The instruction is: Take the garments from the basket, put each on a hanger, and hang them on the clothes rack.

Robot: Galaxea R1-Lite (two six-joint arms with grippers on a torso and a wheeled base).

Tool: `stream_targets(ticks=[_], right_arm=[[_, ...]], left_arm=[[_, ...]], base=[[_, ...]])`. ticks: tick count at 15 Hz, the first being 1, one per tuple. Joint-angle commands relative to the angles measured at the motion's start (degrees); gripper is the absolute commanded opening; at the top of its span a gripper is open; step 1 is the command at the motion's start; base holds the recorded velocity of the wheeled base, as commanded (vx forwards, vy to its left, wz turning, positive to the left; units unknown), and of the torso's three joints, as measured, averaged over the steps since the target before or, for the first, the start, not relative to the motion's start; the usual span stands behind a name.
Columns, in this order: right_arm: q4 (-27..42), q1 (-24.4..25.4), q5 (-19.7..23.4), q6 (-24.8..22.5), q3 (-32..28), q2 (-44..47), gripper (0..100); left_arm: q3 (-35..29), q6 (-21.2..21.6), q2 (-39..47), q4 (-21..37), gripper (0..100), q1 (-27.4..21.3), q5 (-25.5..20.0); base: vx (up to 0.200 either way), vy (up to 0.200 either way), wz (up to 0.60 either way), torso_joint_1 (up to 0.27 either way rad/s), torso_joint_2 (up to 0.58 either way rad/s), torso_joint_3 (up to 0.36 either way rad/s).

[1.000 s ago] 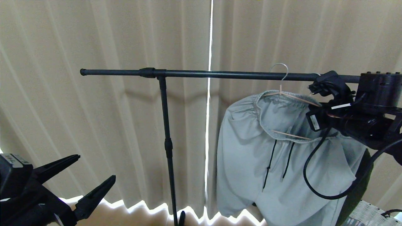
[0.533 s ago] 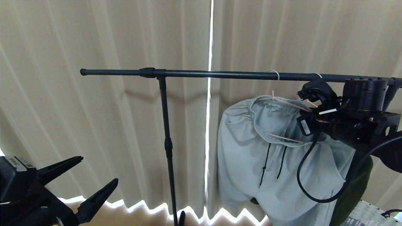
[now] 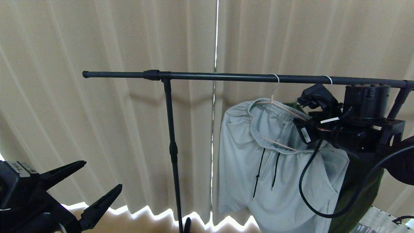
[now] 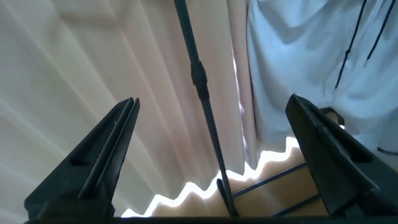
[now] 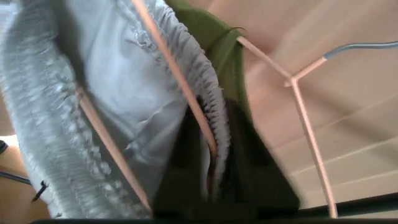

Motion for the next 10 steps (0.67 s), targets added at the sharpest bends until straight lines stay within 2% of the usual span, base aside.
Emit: stream_targets(ticks=[1,4,7,10], right_arm=[[-0.47,0.95,0.27,2.19,1.74,-0.61,100],[-2.67,1.12,1.41,6.67,5.0,-2.28,100],[-7.24,1.12,7.21,9.74,8.78,-4.3,100],[-17.34,1.12,8.18,10.18,12.64,-5.62,100]], left_arm=[[-0.03,0.06,0.25,-0.02,100,0.12,0.01],[0.15,0.06,-0.01,-0.02,100,0.29,0.1],[0.15,0.15,-0.36,-0.02,100,1.52,0.1],[0.32,0.15,-0.98,-0.1,100,2.84,0.19]], base=[[0.0,0.0,0.0,0.0,0.0,0.0],[0.0,0.0,0.0,0.0,0.0,0.0],[0.0,0.0,0.0,0.0,0.0,0.0],[0.0,0.0,0.0,0.0,0.0,0.0]])
